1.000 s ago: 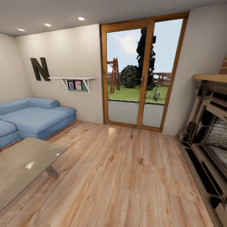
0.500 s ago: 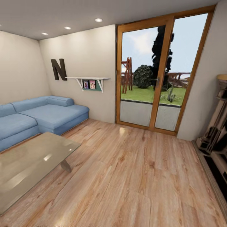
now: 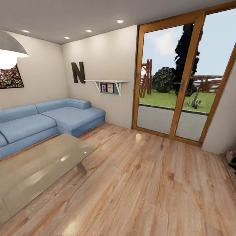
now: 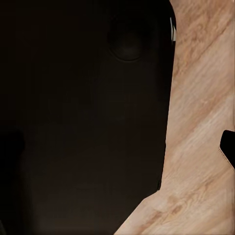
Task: Turn on the radio receiver that's on the table in the living room.
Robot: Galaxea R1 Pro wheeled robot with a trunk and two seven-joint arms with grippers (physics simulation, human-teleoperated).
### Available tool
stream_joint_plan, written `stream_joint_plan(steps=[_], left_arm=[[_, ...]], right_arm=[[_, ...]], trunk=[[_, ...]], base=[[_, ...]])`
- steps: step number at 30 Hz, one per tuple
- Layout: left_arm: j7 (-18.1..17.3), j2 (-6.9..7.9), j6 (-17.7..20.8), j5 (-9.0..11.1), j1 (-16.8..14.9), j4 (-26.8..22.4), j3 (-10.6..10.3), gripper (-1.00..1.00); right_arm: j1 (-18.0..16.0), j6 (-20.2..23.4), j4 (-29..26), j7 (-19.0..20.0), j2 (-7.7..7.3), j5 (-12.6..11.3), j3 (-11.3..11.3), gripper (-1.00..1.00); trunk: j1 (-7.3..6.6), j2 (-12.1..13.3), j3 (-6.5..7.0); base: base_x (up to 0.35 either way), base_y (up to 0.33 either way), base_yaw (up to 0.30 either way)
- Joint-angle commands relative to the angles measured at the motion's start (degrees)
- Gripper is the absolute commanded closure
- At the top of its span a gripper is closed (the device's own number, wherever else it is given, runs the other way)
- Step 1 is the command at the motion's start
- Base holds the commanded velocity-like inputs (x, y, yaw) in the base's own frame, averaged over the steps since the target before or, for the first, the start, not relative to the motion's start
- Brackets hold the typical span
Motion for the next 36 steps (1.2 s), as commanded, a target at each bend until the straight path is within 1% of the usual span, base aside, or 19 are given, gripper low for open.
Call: stream_joint_plan(steps=[1, 36], left_arm=[[0.00, 0.00, 0.00, 0.00, 0.00, 0.00, 0.01, -1.00], [0.00, 0.00, 0.00, -0.01, 0.00, -0.07, 0.01, -1.00]], right_arm=[[0.00, 0.00, 0.00, 0.00, 0.00, 0.00, 0.00, -1.00], [0.00, 0.00, 0.00, 0.00, 0.02, 0.00, 0.03, -1.00]], trunk=[[0.00, 0.00, 0.00], [0.00, 0.00, 0.00]], base=[[0.000, 0.000, 0.271], [0.000, 0.000, 0.271]])
